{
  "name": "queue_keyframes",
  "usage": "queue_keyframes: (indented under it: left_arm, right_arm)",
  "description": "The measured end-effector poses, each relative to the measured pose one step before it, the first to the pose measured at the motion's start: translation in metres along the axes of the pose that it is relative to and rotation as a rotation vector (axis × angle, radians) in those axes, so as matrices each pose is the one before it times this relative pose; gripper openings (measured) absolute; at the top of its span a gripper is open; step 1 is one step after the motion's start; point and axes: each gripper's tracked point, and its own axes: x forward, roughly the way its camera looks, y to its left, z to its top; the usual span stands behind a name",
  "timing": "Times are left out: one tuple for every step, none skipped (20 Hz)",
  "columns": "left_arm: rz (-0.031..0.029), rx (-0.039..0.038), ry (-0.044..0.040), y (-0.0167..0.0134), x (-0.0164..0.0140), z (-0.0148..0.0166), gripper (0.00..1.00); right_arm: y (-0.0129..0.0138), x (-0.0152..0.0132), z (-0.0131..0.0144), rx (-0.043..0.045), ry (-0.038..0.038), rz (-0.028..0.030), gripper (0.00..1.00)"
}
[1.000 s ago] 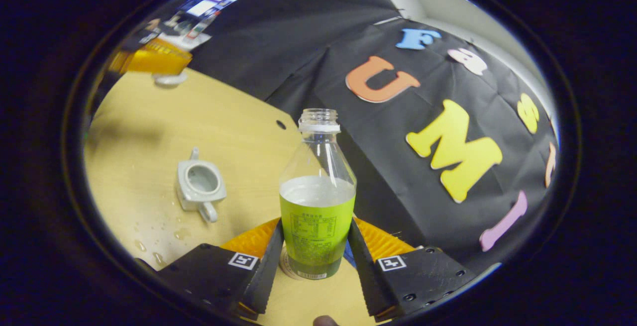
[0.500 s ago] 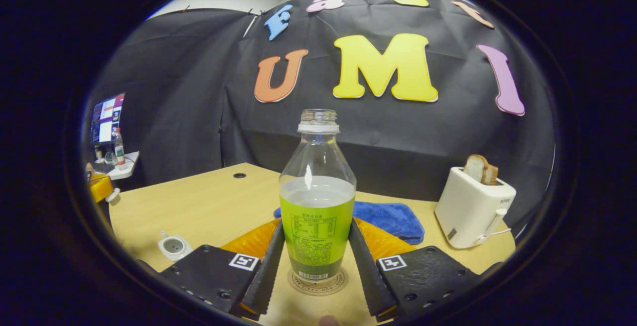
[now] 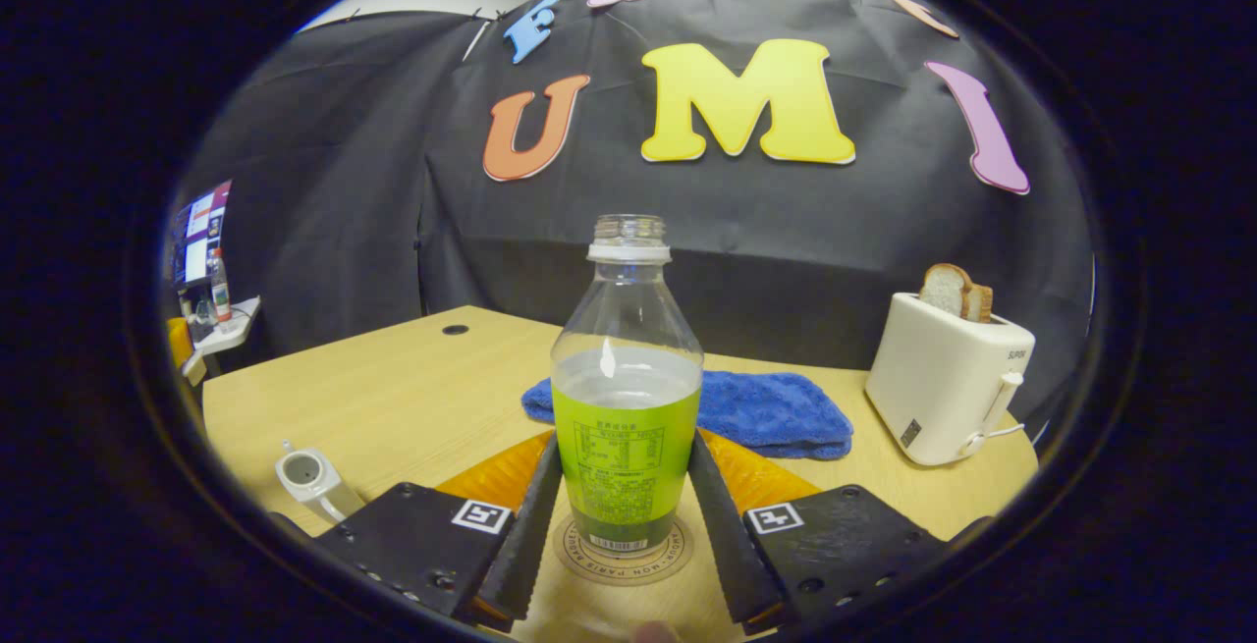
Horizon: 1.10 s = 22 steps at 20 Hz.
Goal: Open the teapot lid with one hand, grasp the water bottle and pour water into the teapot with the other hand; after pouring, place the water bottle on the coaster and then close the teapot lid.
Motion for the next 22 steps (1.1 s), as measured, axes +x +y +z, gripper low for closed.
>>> queue_keyframes:
  left_arm:
    - [0.0003, -0.001, -0.00125, 0.00046, 0.00014, 0.00053, 0.03]
    - [-0.00028, -0.00169, 0.0003, 0.00043, -0.00088, -0.00067, 0.03]
    - [0.00154, -0.00038, -0.00235, 0.00039, 0.00031, 0.00041, 0.03]
    - [0.00011, -0.00171, 0.00108, 0.00018, -0.0004, 0.0009, 0.02]
    - [0.0003, -0.001, 0.00038, 0.00017, 0.00001, -0.0003, 0.03]
    - [-0.00017, 0.00001, -0.00028, -0.00027, 0.00034, -0.00117, 0.03]
    - [-0.00154, -0.00072, 0.00069, -0.00085, 0.00014, 0.00035, 0.03]
    - [-0.0013, -0.00127, -0.00172, -0.00179, 0.00128, 0.00111, 0.02]
    - [-0.00203, -0.00172, -0.00272, -0.00168, 0.00001, 0.00025, 0.02]
    - [-0.00122, -0.00367, -0.00337, -0.00195, 0.00004, 0.00049, 0.03]
    - [-0.00314, -0.00541, -0.00232, -0.00407, 0.00118, 0.00102, 0.03]
    - [-0.00588, -0.00589, -0.00349, -0.00472, 0.00048, 0.0005, 0.03]
    - [-0.00634, -0.0054, -0.00379, -0.00626, 0.00157, 0.00037, 0.03]
    - [-0.00788, -0.0015, -0.00542, -0.0073, 0.00303, -0.00036, 0.03]
    - [-0.00849, 0.00054, -0.00366, -0.00759, 0.00211, -0.00005, 0.02]
    - [-0.011, -0.00081, -0.00491, -0.00843, 0.00412, -0.00273, 0.03]
    - [-0.01339, 0.00005, 0.0024, -0.00894, 0.00366, -0.00375, 0.02]
    - [-0.00873, 0.00469, 0.00052, -0.00637, 0.00349, -0.00419, 0.02]
    - [-0.00337, 0.00938, 0.00017, -0.00485, 0.0046, -0.00316, 0.02]
    - [-0.00147, 0.00852, 0.00235, -0.0025, 0.00516, -0.00394, 0.03]
    - [0.00194, 0.00224, 0.00779, -0.00024, 0.00535, -0.00439, 0.02]
    - [0.00178, -0.00665, 0.00476, -0.00024, 0.00463, -0.00265, 0.02]
  right_arm:
    - [0.0, -0.00139, 0.00173, 0.00264, 0.00074, -0.00331, 0.72]
    - [0.00009, -0.00013, 0.00078, 0.0043, 0.00402, -0.00352, 0.73]
    - [0.0007, 0.00004, -0.00091, 0.0033, -0.00266, -0.0031, 0.74]
    - [0.00015, 0.00074, 0.00097, 0.00159, -0.00021, -0.00342, 0.75]
    - [0.00141, -0.00082, 0.00041, 0.00156, 0.00246, 0.00415, 0.76]
    - [0.00305, -0.00136, 0.00201, 0.00221, -0.00481, 0.00114, 0.78]
    - [0.0036, 0.00123, 0.00155, 0.0002, -0.0059, -0.00347, 0.88]
    - [-0.00262, -0.00463, 0.00444, -0.00202, -0.00917, -0.00979, 0.97]
    - [-0.00484, -0.0064, 0.00423, 0.00613, -0.01091, -0.00233, 0.99]
    - [-0.00254, -0.0081, 0.00467, 0.01083, -0.00952, 0.0004, 0.99]
    - [-0.00157, -0.01089, 0.00284, 0.01038, -0.01221, 0.0009, 0.99]
    - [-0.00241, -0.01125, 0.0033, 0.00653, -0.0129, -0.00197, 0.99]
    - [-0.00492, -0.01378, 0.00277, 0.00328, -0.01336, -0.00595, 0.99]
    - [-0.00562, -0.01403, 0.00179, -0.00329, -0.01213, -0.00886, 0.99]
    - [-0.00704, -0.01566, 0.00017, -0.00898, -0.01076, -0.01037, 0.99]
    - [-0.0057, -0.01503, 0.00091, -0.01112, -0.01007, -0.00893, 0.99]
    - [-0.00675, -0.01581, -0.00117, -0.01364, -0.00762, -0.00922, 0.98]
    - [-0.00622, -0.01426, -0.00024, -0.01289, -0.00602, -0.00868, 0.98]
    - [-0.00664, -0.01381, -0.0023, -0.01095, -0.00434, -0.0098, 0.98]
    - [-0.00455, -0.01301, -0.00274, -0.00471, -0.00484, -0.00286, 0.98]
    - [-0.00385, -0.01343, -0.0049, -0.0039, -0.00319, -0.00723, 0.98]
    - [-0.00326, -0.01121, -0.00504, -0.00403, 0.00058, -0.00417, 0.98]
